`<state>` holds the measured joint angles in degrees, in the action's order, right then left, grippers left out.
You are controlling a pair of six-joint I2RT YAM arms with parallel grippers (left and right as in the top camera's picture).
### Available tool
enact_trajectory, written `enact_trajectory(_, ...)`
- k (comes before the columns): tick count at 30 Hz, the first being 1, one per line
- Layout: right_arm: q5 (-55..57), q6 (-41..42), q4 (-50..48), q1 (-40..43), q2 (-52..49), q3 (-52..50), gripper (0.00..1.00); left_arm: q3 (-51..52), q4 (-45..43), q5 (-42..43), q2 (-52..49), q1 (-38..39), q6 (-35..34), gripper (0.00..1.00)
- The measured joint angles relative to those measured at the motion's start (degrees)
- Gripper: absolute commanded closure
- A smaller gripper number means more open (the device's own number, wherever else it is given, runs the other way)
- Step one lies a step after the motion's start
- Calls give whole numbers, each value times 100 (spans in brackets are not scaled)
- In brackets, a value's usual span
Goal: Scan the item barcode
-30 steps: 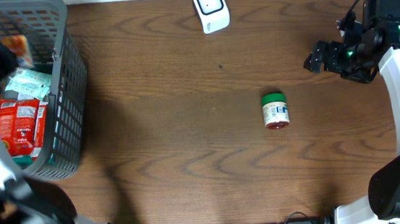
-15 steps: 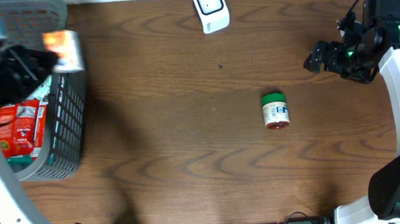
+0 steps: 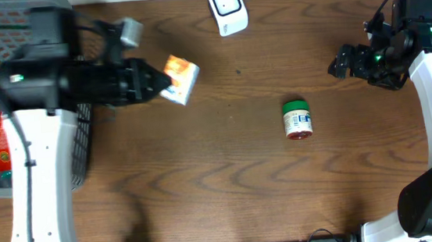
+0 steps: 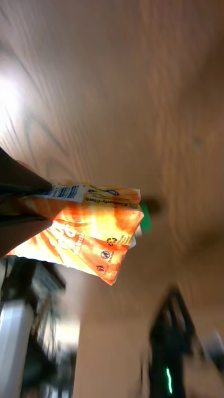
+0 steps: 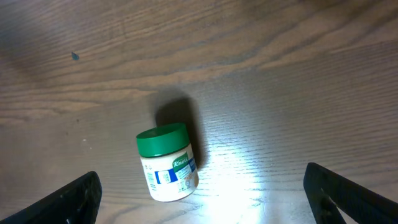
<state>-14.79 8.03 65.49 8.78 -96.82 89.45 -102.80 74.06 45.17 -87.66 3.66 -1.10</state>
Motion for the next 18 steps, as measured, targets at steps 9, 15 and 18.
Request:
enact_trajectory(9, -2, 0, 2, 0, 0, 0, 1, 1126, -1440, -4050, -74, 2218, -1869, 93)
enact_trajectory(15, 0, 0, 0, 0, 0, 0, 1, 2387, -3132, -5602, -295, 3418, -2820, 93)
enact_trajectory(18, -2, 0, 0, 0, 0, 0, 1, 2608, -3617, -6026, -662, 3853, -2938, 93)
